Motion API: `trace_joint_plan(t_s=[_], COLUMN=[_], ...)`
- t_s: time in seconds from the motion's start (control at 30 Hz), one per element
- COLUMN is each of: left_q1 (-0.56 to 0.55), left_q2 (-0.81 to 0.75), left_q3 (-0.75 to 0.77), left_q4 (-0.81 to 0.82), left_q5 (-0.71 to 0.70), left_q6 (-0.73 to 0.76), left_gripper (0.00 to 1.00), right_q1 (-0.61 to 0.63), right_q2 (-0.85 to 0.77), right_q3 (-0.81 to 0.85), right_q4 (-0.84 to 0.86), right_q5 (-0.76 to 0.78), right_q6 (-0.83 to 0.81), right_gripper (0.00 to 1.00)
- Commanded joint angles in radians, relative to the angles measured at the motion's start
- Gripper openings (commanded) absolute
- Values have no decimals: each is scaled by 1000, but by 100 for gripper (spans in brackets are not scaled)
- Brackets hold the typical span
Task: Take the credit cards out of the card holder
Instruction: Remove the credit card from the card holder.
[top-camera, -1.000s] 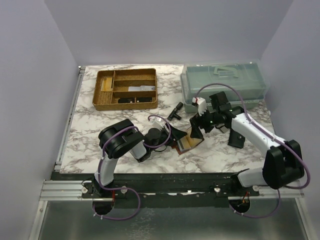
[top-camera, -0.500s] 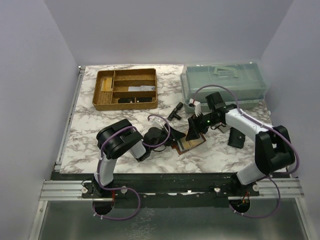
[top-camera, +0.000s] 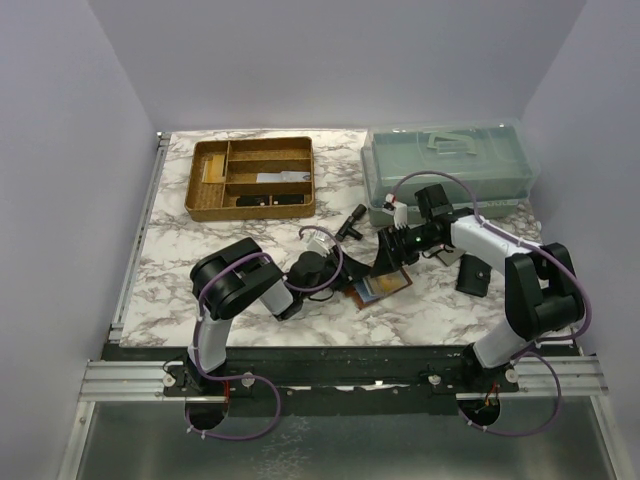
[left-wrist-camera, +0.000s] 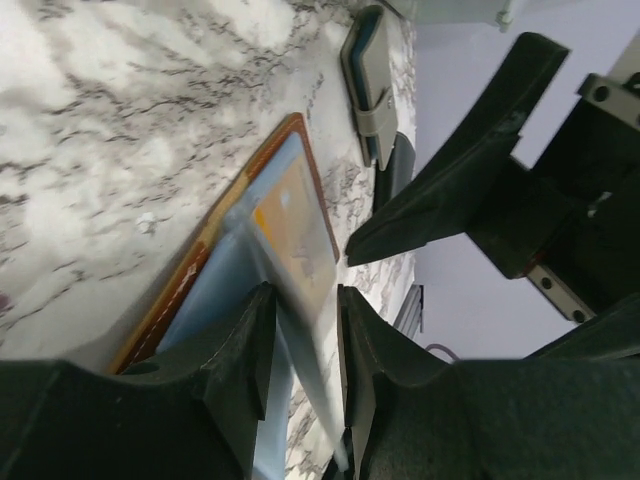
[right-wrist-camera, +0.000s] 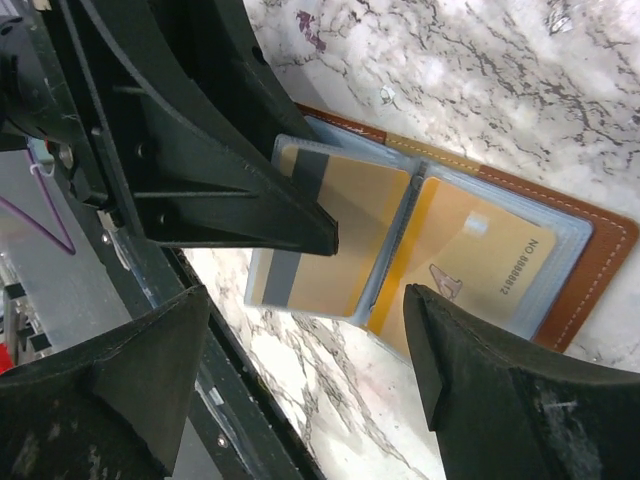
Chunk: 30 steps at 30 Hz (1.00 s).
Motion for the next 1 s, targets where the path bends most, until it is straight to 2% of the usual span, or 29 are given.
trace_joint_plan(t_s=[0.0, 0.3, 0.53, 0.73, 0.97], left_q1=[1, 1, 0, 0, 3], left_q2=[-27, -27, -31, -23, -26], left_q3=[40, 90, 118, 127, 127], left_q4=[-7, -65, -83, -89, -101], left_q5=[38, 59, 60, 62, 50], left_q6=[-1, 9, 14, 14, 21], left_gripper=[36, 39, 40, 42, 44], right_q1=[1, 1, 0, 1, -2], right_q2=[29, 81, 57, 77, 58], right_q3=[10, 33, 26, 35, 26], right_q4=[-6, -31, -21, -23, -9], right_q5=[-53, -34, 32, 102, 153], right_q6=[-17, -24, -8, 9, 27], right_gripper=[86, 86, 85, 68, 37])
